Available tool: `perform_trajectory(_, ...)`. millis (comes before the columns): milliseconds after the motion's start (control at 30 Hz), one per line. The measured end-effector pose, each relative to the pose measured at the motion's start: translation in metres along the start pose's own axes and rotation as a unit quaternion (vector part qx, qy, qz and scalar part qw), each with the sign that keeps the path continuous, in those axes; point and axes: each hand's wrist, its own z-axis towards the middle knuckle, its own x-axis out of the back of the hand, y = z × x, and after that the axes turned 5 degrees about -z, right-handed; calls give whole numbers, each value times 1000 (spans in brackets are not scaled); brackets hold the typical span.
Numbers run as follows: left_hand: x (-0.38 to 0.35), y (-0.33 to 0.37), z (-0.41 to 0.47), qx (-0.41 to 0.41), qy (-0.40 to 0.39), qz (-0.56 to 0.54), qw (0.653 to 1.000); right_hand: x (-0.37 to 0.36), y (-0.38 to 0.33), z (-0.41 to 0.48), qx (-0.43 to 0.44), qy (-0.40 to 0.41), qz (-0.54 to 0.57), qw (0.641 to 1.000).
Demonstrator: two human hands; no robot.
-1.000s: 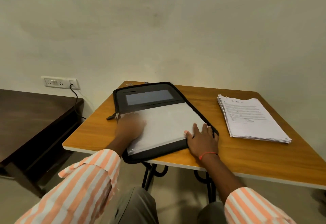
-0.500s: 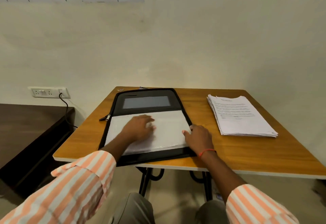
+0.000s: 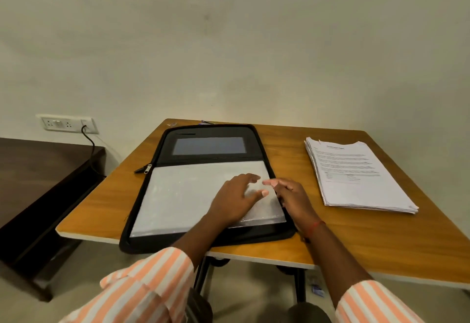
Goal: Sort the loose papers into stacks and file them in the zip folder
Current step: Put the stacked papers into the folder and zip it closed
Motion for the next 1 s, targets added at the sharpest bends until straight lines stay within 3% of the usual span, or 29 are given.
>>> perform_trajectory(167, -4, -1, 0, -73, -19, 13, 997, 0, 12, 8, 16, -12, -6, 1000)
perform_trajectory(533, -3, -5, -1, -110, -22, 70, 991, -4, 9, 4, -10, 126, -90, 988)
perform_trajectory(733, -6, 2, -2, -203, -67, 176, 961, 19, 4, 2, -7, 156, -139, 978)
perform_trajectory(867, -8, 4, -1, -223, -77, 214, 948, 73, 9, 13, -19, 245, -284, 927)
perform_trajectory(1000, -8, 5, -2, -223, -78, 218, 947, 99, 25, 15, -83, 181, -523, 829)
